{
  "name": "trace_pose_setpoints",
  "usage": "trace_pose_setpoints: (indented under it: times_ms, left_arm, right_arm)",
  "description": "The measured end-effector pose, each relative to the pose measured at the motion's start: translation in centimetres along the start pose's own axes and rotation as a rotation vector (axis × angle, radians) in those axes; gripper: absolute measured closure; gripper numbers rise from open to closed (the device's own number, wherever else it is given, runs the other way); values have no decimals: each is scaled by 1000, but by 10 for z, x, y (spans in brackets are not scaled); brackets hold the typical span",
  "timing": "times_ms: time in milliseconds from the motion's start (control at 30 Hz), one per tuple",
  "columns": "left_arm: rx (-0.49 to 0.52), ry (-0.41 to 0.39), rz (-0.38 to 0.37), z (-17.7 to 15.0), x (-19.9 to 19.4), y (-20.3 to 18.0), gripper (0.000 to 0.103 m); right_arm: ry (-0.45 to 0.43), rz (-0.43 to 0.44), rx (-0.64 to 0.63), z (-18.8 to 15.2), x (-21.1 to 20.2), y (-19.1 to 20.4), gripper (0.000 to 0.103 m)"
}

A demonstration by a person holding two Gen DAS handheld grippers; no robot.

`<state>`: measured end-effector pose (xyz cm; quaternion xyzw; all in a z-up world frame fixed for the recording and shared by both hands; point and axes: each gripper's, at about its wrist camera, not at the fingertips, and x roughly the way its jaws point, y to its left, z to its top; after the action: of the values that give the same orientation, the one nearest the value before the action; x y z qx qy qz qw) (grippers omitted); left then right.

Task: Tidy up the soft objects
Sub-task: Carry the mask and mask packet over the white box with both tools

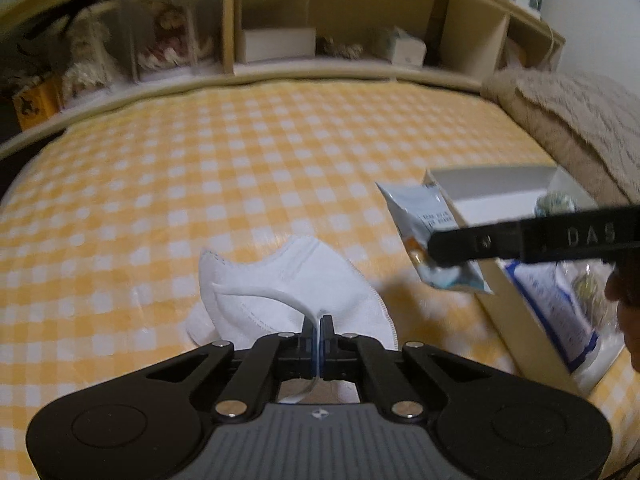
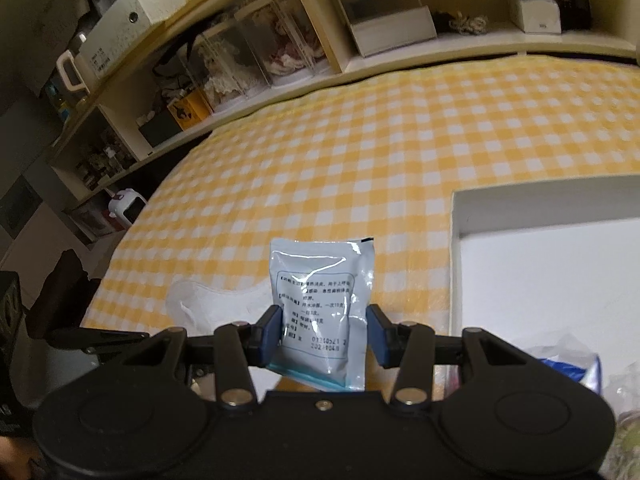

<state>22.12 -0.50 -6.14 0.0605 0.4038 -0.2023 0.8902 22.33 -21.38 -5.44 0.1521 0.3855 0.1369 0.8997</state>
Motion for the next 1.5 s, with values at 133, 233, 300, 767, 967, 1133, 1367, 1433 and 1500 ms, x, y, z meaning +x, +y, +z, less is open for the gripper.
trace_pose_setpoints:
  times_ms: [133,233,300,767,967,1133,1367,1433,1500]
  left_arm:
    - [-18,-59,17,6,-18,0,103]
    - [-29,-100,25,10,-31,1,103]
    - [-36,-123,29,11,-38,-1,103]
    - [-54,-232,18,19,-69,-14,103]
    - [-63,-276,4,24,-79,-18,103]
    - [-42,-307,-18,37,-86,-31,103]
    - [-1,-337,-42,57,-88,-57,103]
    - [12,-346,-50,63,-87,-66,103]
    - [25,-356,-57,69,-86,-77,103]
  right_arm:
    - [-25,0,-29,2,-11,5,56]
    - [-45,-3,-51,2,-21,8,56]
    - [-57,-3,-59,2,-27,9,56]
    - [-148,-19,-80,4,-67,10,56]
    - [-193,-28,-71,4,-87,7,56]
    - [-251,-55,-63,11,-109,-3,56]
    - [-329,-119,-12,18,-139,-35,56]
    - [-340,-138,0,18,-144,-43,56]
    - [-348,-157,14,18,-151,-54,56]
